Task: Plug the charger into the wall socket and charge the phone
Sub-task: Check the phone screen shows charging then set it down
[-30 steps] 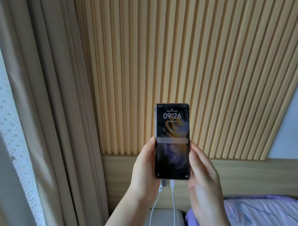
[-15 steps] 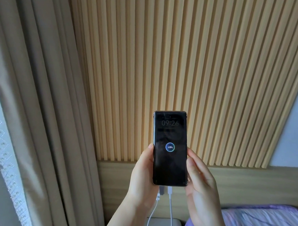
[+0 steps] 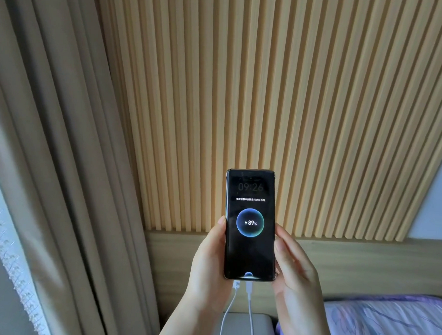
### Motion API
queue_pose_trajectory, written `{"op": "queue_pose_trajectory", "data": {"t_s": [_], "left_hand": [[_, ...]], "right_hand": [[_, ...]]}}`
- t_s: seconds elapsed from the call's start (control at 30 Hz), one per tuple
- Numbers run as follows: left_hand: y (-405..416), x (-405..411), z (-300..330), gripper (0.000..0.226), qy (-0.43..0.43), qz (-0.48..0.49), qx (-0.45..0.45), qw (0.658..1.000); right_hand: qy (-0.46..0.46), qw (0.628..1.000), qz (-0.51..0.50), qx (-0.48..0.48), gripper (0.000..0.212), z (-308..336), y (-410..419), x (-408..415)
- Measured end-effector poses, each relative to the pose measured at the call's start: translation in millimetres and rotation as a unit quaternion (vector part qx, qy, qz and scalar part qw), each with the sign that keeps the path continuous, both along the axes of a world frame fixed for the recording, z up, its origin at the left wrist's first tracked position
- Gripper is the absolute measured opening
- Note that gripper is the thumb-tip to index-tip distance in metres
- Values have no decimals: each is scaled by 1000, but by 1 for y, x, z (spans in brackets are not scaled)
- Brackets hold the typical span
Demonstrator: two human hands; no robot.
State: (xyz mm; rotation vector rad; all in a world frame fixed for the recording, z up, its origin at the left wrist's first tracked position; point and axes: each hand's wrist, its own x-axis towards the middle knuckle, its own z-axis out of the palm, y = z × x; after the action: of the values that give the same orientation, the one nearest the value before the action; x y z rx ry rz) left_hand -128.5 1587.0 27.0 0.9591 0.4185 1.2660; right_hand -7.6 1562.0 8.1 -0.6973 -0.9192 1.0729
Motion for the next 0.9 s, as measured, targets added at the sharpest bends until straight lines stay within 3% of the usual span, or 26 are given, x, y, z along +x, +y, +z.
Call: {"op": "queue_pose_trajectory", "data": {"t_s": [0.23, 0.37, 0.57, 0.73, 0.9], "left_hand": [[6, -4, -53, 31, 9, 29, -84, 996], [16, -15, -98, 39, 70, 79, -126, 986], [26, -44, -186, 29, 145, 144, -245, 948], [31, -65, -250, 29, 162, 143, -354, 910], [39, -82, -316, 28, 200, 131, -408, 881]], "right_hand": [[-15, 993, 43, -112, 34, -58, 5, -8], [-22, 982, 67, -174, 31, -96, 13, -13], [-26, 947, 103, -304, 28, -171, 30, -29], [-68, 913, 97, -391, 25, -234, 44, -45], [-103, 880, 97, -454, 25, -300, 55, -60]]}}
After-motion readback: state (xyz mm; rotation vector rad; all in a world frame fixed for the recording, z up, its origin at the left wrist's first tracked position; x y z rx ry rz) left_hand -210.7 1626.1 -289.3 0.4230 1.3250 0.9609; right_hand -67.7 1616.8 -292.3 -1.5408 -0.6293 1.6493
